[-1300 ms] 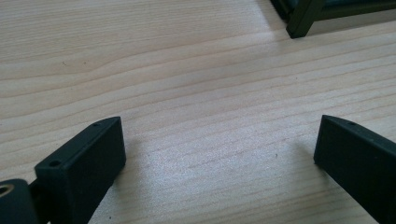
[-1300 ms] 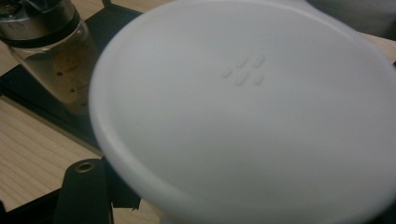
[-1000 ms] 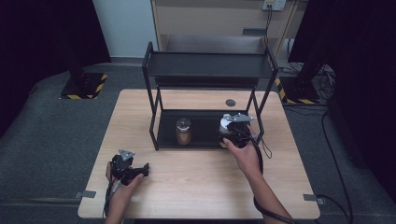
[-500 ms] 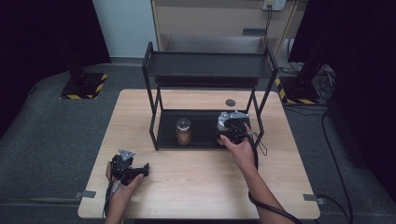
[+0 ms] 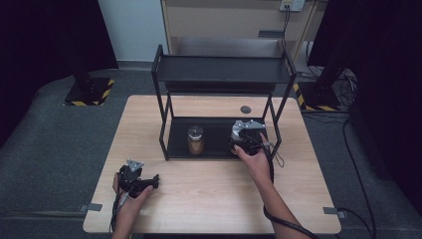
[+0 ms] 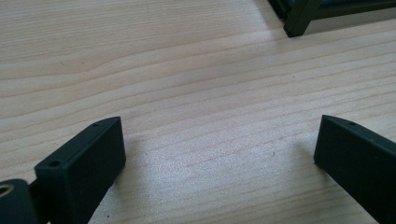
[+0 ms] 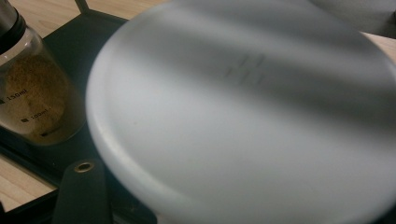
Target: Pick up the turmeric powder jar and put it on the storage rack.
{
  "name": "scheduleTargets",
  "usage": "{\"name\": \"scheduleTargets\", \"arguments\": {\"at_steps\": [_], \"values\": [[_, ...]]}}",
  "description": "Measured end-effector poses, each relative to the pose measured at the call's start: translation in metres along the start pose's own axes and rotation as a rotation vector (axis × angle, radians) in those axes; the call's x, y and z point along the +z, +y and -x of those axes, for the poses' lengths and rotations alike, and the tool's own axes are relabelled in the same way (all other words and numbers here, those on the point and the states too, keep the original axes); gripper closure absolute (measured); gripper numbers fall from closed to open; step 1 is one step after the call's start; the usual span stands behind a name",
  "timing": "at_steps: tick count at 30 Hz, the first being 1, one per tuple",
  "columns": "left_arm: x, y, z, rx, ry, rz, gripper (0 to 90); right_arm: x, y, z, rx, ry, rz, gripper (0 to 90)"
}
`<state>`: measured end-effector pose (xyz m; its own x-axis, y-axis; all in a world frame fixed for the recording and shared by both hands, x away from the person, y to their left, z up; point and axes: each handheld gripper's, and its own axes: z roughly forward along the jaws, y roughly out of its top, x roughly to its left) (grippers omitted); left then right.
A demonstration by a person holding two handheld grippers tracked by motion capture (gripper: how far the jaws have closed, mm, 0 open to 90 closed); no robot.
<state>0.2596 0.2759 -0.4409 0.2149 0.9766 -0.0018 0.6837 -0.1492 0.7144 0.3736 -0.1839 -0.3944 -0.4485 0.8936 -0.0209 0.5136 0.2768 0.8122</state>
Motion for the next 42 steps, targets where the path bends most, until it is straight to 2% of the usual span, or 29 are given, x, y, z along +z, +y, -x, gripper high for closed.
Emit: {"name": "scheduleTargets", "arguments": {"at_steps": [14,20,31,42], "values": [[0.0,0.0,0.0,0.001,-0.001,0.0,0.6,0.001,-0.002,0.002,0.014,0.009,0.002,26.8],[0.0,0.0,0.0,0.001,-0.001,0.0,0.6,0.001,-0.004,0.001,0.028,0.017,0.001,18.9],[0.0,0.0,0.0,0.001,-0.001,-0.001,0.6,-0.016,-0.009,-0.005,0.033,0.003,0.009,9.0],[0.0,0.0,0.0,0.001,-0.001,-0.001,0.6,-0.036,-0.017,-0.009,0.02,0.009,0.025,6.8]]}}
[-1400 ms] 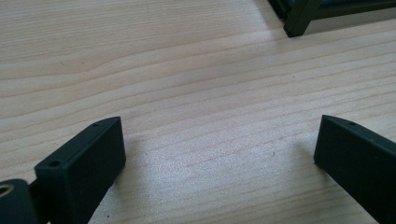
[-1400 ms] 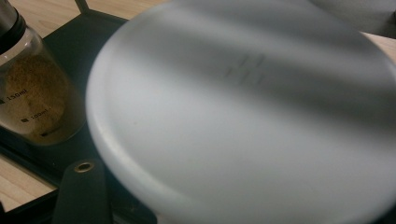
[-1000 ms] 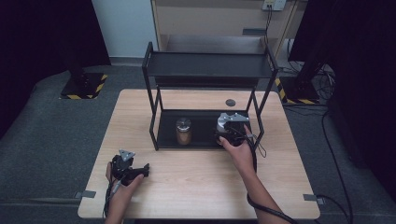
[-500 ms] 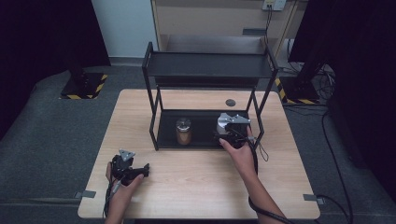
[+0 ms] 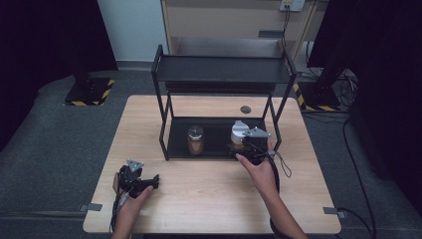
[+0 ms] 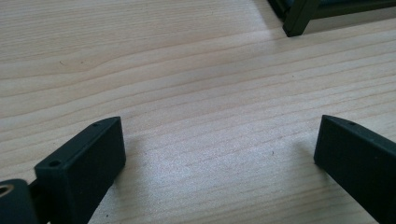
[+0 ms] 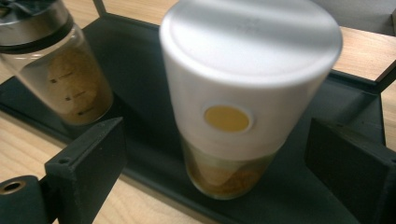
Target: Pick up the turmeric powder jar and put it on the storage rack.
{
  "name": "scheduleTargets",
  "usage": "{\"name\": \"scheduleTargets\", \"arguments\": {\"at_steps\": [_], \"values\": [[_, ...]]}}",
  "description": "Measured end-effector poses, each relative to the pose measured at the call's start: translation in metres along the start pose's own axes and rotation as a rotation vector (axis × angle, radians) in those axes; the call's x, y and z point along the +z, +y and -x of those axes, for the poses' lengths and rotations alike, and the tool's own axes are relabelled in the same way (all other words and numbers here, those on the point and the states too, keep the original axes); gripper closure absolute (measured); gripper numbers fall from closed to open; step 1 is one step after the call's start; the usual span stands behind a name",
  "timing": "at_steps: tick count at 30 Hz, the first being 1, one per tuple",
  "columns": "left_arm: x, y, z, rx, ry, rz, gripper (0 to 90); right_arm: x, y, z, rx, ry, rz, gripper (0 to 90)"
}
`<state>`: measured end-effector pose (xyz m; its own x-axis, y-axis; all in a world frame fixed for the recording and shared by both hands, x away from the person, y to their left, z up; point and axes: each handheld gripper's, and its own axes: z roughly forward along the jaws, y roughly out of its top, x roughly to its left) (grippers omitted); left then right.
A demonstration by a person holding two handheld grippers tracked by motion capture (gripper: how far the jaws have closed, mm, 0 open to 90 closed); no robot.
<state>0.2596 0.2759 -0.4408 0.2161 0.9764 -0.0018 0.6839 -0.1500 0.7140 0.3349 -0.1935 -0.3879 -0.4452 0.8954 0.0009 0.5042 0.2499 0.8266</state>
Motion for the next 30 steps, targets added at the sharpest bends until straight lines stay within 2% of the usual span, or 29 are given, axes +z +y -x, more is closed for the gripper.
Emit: {"name": "scheduleTargets", "arguments": {"at_steps": [13,26,30], "values": [[0.0,0.0,0.0,0.001,0.001,-0.001,0.7,-0.019,-0.018,-0.003,0.016,0.02,0.003,5.5],[0.0,0.0,0.0,-0.001,0.001,0.0,0.5,-0.037,-0.034,0.003,-0.018,0.042,-0.014,5.3],[0.0,0.0,0.001,-0.002,0.002,0.0,0.5,-0.04,-0.038,0.004,-0.015,0.049,-0.02,5.3]]}}
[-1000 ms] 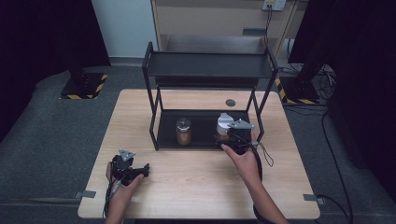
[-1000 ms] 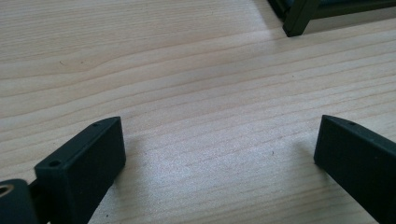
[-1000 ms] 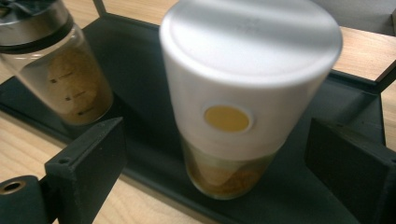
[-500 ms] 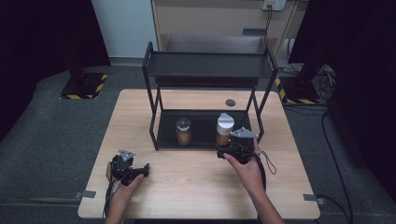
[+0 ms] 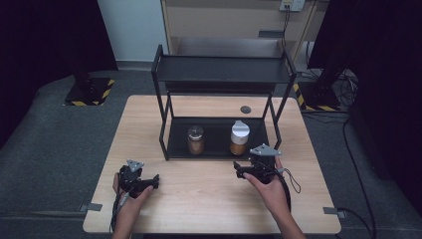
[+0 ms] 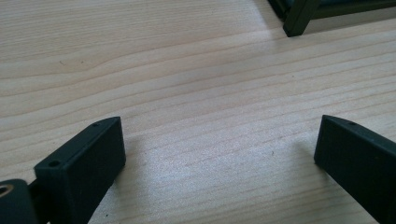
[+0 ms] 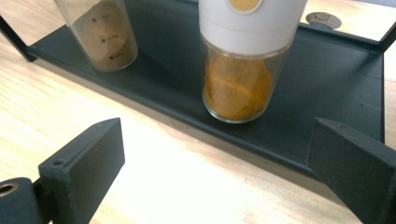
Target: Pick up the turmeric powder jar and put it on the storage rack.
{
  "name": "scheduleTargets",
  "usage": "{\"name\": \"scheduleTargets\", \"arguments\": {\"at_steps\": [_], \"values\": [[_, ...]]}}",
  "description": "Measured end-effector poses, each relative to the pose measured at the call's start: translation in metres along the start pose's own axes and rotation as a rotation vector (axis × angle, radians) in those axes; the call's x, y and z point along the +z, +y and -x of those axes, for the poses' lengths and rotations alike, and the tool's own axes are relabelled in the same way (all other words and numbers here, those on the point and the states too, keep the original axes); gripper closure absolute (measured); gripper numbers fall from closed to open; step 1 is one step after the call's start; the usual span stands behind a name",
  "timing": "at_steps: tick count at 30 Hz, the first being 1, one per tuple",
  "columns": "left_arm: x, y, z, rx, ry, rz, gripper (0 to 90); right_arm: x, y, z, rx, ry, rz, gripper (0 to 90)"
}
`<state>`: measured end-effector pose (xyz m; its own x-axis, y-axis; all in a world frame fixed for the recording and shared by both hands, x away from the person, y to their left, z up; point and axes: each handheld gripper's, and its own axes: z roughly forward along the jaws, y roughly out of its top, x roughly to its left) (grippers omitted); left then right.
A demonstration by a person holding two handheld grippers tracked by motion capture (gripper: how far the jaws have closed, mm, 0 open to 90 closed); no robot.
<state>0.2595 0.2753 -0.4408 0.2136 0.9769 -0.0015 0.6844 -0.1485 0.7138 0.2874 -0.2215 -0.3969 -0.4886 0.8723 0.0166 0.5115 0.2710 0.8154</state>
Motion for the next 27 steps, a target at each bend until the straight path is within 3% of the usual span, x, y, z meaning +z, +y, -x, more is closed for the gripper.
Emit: {"name": "scheduleTargets", "arguments": {"at_steps": [13,27], "values": [[0.0,0.0,0.0,0.0,0.0,0.0,0.5,-0.008,-0.015,-0.004,-0.027,0.031,-0.032,5.3],[0.0,0.0,0.0,0.0,0.002,0.0,0.4,-0.014,-0.036,0.011,-0.018,0.025,-0.066,5.3]]}}
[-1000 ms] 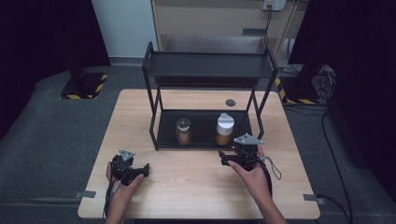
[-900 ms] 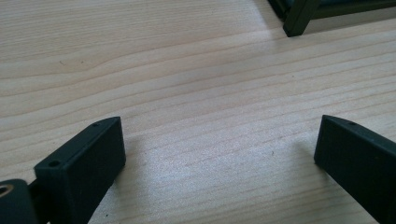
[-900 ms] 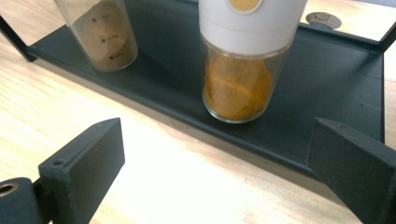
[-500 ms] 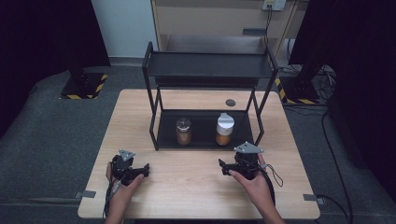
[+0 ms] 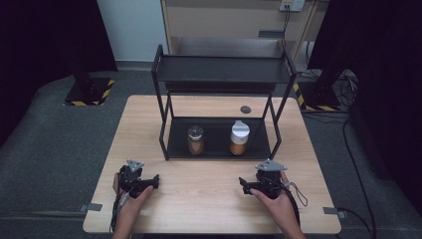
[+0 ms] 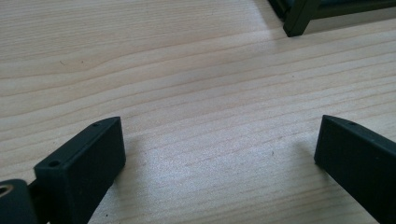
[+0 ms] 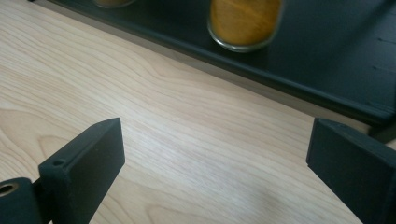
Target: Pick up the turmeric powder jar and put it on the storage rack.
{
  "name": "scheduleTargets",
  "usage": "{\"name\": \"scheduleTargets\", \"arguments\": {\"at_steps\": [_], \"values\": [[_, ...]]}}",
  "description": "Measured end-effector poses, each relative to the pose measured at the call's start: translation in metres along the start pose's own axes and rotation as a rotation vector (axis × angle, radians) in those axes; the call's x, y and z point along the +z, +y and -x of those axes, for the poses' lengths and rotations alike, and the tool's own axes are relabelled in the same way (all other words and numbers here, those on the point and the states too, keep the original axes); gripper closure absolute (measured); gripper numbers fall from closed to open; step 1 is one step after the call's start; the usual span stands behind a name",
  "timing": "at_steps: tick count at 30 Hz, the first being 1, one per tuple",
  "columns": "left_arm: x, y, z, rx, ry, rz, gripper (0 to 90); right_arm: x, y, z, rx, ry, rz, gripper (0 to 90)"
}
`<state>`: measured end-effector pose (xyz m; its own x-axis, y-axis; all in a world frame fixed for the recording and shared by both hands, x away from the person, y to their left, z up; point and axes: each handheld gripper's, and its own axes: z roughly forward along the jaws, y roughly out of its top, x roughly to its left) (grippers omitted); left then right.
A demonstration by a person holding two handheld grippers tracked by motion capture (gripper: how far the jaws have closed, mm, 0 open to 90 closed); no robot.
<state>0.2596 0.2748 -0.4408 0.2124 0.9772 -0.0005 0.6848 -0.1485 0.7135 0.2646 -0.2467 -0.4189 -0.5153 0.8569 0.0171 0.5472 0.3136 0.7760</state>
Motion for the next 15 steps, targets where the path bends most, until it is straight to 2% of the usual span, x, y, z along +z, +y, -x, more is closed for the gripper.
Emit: {"name": "scheduleTargets", "arguments": {"at_steps": [6,15], "values": [[0.0,0.0,0.001,0.0,0.003,0.0,0.2,-0.008,-0.008,0.013,-0.001,-0.016,-0.006,5.1],[0.0,0.0,0.002,-0.002,0.007,0.0,0.2,-0.017,-0.017,0.035,0.043,-0.055,-0.024,5.1]]}}
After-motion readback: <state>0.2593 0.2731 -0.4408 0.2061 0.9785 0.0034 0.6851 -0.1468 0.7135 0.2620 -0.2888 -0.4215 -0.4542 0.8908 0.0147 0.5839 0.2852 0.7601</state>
